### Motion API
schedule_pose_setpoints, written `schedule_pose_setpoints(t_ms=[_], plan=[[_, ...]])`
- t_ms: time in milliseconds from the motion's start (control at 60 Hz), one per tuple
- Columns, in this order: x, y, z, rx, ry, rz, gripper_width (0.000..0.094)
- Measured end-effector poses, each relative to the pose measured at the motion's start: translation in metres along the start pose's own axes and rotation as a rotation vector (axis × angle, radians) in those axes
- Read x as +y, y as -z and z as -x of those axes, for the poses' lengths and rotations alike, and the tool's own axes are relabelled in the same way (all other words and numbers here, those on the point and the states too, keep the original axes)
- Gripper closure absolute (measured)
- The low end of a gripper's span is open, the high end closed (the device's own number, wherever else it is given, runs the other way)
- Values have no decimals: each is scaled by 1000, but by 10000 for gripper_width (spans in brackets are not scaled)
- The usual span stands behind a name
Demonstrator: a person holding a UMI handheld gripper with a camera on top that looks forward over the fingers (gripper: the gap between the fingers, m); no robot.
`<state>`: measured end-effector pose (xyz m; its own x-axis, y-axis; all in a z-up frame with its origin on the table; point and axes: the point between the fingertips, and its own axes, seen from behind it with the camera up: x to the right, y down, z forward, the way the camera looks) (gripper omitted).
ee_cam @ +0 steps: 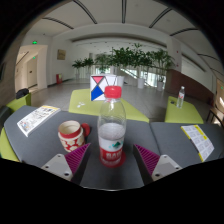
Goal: Pour water
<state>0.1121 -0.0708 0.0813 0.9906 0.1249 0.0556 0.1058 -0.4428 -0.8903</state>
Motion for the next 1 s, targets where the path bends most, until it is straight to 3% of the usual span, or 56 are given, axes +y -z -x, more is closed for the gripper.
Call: schedule_pose_setpoints(t_ms=[550,733,1000], plan=[[32,337,44,61,-112,69,88],[35,403,42,118,-113,23,79],[39,443,57,110,-110,4,82]])
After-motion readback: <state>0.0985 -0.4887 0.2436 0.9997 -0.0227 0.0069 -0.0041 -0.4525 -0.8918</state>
